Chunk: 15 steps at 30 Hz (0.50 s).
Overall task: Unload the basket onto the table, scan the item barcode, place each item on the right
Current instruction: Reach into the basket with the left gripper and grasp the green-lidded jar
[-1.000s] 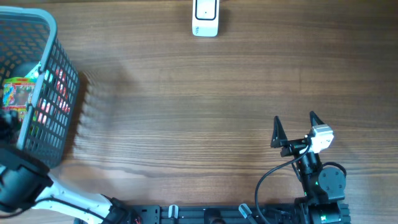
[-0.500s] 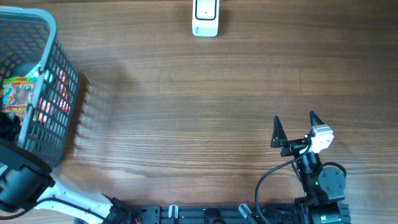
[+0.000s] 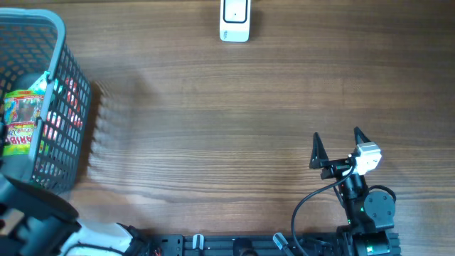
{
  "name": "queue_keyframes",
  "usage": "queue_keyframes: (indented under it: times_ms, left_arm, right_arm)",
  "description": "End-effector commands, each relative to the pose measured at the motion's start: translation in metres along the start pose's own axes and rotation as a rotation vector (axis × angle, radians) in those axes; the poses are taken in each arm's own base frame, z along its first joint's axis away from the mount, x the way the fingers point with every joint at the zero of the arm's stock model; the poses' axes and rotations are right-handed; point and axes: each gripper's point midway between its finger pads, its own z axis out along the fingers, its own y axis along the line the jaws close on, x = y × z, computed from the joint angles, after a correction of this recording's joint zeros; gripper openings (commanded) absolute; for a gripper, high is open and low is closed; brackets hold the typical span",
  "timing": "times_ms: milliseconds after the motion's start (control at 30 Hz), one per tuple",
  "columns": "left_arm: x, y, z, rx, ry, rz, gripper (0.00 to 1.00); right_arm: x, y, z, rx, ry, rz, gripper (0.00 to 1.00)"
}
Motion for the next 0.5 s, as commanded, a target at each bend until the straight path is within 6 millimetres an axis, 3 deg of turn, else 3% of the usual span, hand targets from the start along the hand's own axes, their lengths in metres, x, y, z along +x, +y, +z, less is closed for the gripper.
queue_keyframes:
  times_ms: [0, 200, 267, 367, 467]
  left_arm:
    - [-0.006, -0.002, -0.035, 0.065, -0.075, -0.006, 0.82]
    - [-0.003, -0.001, -0.034, 0.057, -0.063, -0.005, 0.92]
    - [-0.002, 0.0, -0.03, 0.048, -0.051, -0.003, 1.0]
    - [0.005, 0.001, -0.024, 0.038, -0.016, 0.002, 1.0]
    - [0.02, -0.01, -0.014, 0.082, 0.057, 0.08, 1.0]
  right_arm:
    - [-0.001, 0.002, 0.0, -0.012, -0.006, -0.009, 1.0]
    - [-0.001, 0.002, 0.0, -0.012, -0.006, -0.009, 1.0]
    - [-0.001, 0.002, 0.0, -0.012, -0.006, -0.009, 1.0]
    - [-0.001, 0.002, 0.0, -0.012, -0.006, -0.009, 0.99]
    - [-0.001, 0.002, 0.0, -0.012, -0.006, -0.009, 1.0]
